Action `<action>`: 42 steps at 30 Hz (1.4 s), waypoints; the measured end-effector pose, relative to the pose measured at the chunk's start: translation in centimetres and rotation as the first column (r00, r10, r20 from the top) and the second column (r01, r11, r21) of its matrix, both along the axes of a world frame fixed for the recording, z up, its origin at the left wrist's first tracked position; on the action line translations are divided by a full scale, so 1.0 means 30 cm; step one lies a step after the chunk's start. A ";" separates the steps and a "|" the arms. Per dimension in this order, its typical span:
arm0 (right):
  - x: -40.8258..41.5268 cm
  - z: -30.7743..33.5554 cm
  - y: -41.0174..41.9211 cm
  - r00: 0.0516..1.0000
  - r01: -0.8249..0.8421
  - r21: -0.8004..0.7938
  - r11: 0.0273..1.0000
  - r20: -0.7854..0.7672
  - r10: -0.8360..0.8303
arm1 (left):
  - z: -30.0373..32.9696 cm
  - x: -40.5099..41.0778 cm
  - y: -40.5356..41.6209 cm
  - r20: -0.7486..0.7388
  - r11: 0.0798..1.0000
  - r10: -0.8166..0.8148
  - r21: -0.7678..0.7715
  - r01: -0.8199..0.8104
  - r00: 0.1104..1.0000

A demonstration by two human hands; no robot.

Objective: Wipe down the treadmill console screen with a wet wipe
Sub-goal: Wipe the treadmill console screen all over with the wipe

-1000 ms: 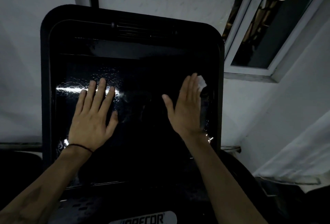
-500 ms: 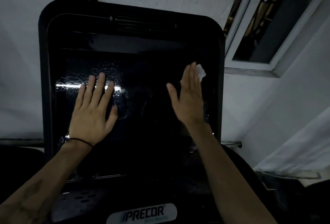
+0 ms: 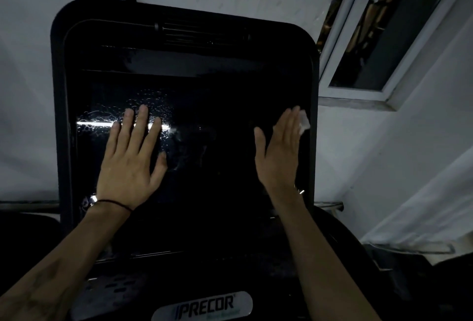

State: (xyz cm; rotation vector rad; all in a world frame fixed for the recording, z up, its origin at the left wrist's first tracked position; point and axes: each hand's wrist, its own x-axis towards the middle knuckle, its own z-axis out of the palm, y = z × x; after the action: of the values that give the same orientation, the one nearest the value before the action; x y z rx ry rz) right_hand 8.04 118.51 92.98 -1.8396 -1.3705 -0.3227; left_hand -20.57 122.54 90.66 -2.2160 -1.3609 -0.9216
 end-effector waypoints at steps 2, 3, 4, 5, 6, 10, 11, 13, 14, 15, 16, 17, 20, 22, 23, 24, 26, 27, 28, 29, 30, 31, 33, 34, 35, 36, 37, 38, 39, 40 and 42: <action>-0.074 -0.080 -0.073 1.000 0.010 -0.024 1.000 -0.020 -0.011 | -0.001 0.003 0.000 -0.004 1.000 0.005 0.003 -0.005 1.000; -0.117 -0.114 -0.097 0.999 -0.027 -0.052 0.998 0.018 0.028 | 0.000 0.003 0.000 -0.004 1.000 0.007 0.008 -0.007 1.000; -0.141 -0.125 -0.099 0.994 -0.081 -0.078 0.994 0.065 0.086 | 0.002 0.003 0.001 -0.005 1.000 0.007 0.010 -0.007 1.000; -0.143 -0.106 -0.079 0.984 -0.131 -0.090 0.987 0.108 0.141 | 0.003 0.001 0.002 -0.010 1.000 0.006 0.008 -0.006 1.000; -0.127 -0.069 -0.045 0.975 -0.150 -0.098 0.984 0.151 0.163 | 0.004 -0.001 0.003 -0.015 1.000 0.004 0.005 -0.004 1.000; 0.015 0.032 0.035 0.983 -0.110 -0.056 0.992 0.140 0.117 | 0.002 -0.006 0.003 -0.018 1.000 0.005 -0.005 -0.005 1.000; 0.024 0.014 0.014 0.996 -0.059 -0.034 0.998 0.064 0.062 | 0.002 -0.003 0.002 -0.018 1.000 0.009 -0.003 -0.009 1.000; -0.036 -0.070 -0.063 0.998 0.004 -0.030 1.000 -0.064 -0.006 | -0.002 0.001 0.000 -0.019 1.000 0.012 0.003 -0.012 1.000; -0.085 -0.115 -0.093 0.998 0.004 -0.043 0.999 -0.069 -0.007 | -0.002 0.000 0.001 -0.017 1.000 0.011 0.006 -0.011 1.000; -0.127 -0.147 -0.111 0.999 -0.020 -0.057 0.998 -0.049 0.017 | -0.002 -0.001 0.002 -0.014 1.000 0.008 0.009 -0.008 1.000; -0.148 -0.154 -0.106 0.998 -0.059 -0.055 0.997 -0.014 0.058 | 0.000 -0.001 0.003 -0.012 1.000 0.004 0.012 -0.004 1.000; -0.144 -0.132 -0.084 0.995 -0.097 -0.050 0.994 0.017 0.098 | 0.001 -0.001 0.004 -0.012 1.000 0.000 0.014 0.000 1.000; -0.044 -0.049 -0.025 0.996 -0.092 -0.044 0.995 0.015 0.093 | 0.004 -0.004 0.004 -0.008 1.000 -0.008 0.008 0.008 1.000; -0.002 -0.068 -0.062 0.997 -0.030 -0.019 0.999 -0.072 0.028 | 0.002 -0.001 0.002 -0.009 1.000 -0.003 0.007 0.003 1.000; -0.015 -0.102 -0.097 0.995 -0.014 -0.026 1.000 -0.098 0.012 | 0.000 0.001 0.002 -0.011 1.000 0.002 0.008 -0.002 1.000; -0.048 -0.141 -0.135 0.996 -0.022 -0.042 0.999 -0.090 0.018 | -0.002 0.002 0.002 -0.013 1.000 0.005 0.009 -0.005 1.000; -0.102 -0.189 -0.163 0.995 -0.102 -0.078 0.992 0.000 0.102 | 0.000 0.002 0.005 -0.009 1.000 0.009 0.013 -0.009 1.000; -0.102 -0.180 -0.146 0.989 -0.139 -0.085 0.987 0.036 0.143 | 0.001 0.002 0.005 -0.009 1.000 0.009 0.014 -0.009 1.000; -0.086 -0.153 -0.121 0.987 -0.147 -0.088 0.985 0.056 0.152 | 0.000 0.001 0.003 -0.011 1.000 0.007 0.012 -0.007 1.000; -0.058 -0.122 -0.101 0.989 -0.134 -0.082 0.988 0.057 0.139 | 0.000 0.001 0.001 -0.010 1.000 0.004 0.010 -0.003 1.000; -0.024 -0.102 -0.087 0.993 -0.109 -0.065 0.992 0.034 0.112 | 0.000 0.002 0.001 -0.009 1.000 0.000 0.011 0.000 1.000; 0.004 -0.100 -0.091 0.997 -0.082 -0.047 0.996 -0.008 0.082 | 0.001 0.003 0.001 -0.010 1.000 0.001 0.014 -0.001 1.000; -0.002 -0.149 -0.154 0.995 -0.038 -0.048 0.998 -0.097 0.033 | -0.001 0.006 0.001 -0.015 1.000 0.011 0.017 -0.010 1.000; -0.037 -0.187 -0.203 0.993 -0.038 -0.065 0.997 -0.116 0.030 | -0.002 0.006 0.001 -0.019 1.000 0.017 0.019 -0.017 1.000; -0.084 -0.223 -0.242 0.993 -0.056 -0.085 0.995 -0.110 0.046 | -0.002 0.005 0.002 -0.021 1.000 0.024 0.021 -0.024 0.999; -0.126 -0.250 -0.262 0.993 -0.089 -0.110 0.990 -0.090 0.079 | -0.002 0.004 0.002 -0.023 0.999 0.030 0.023 -0.030 0.999; -0.151 -0.257 -0.255 0.990 -0.129 -0.124 0.984 -0.066 0.122 | 0.000 0.004 0.002 -0.024 0.999 0.033 0.026 -0.032 0.999; -0.159 -0.241 -0.230 0.987 -0.161 -0.125 0.979 -0.044 0.157 | 0.002 0.004 0.003 -0.026 0.999 0.029 0.028 -0.028 0.999; -0.149 -0.215 -0.200 0.985 -0.170 -0.125 0.977 -0.020 0.169 | 0.003 0.003 0.001 -0.026 0.999 0.023 0.028 -0.023 0.999; -0.124 -0.187 -0.172 0.986 -0.168 -0.118 0.979 -0.007 0.168 | 0.004 0.001 0.001 -0.024 0.999 0.020 0.026 -0.019 1.000; -0.052 -0.174 -0.156 0.991 -0.128 -0.085 0.988 -0.043 0.124 | 0.003 0.001 0.000 -0.023 1.000 0.022 0.020 -0.022 0.999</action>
State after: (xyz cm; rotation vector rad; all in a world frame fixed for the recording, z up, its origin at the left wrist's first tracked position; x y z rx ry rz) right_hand 6.48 113.82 87.76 -1.8103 -1.4879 -0.1640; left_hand -20.55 122.54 90.74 -2.1862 -1.3575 -0.8948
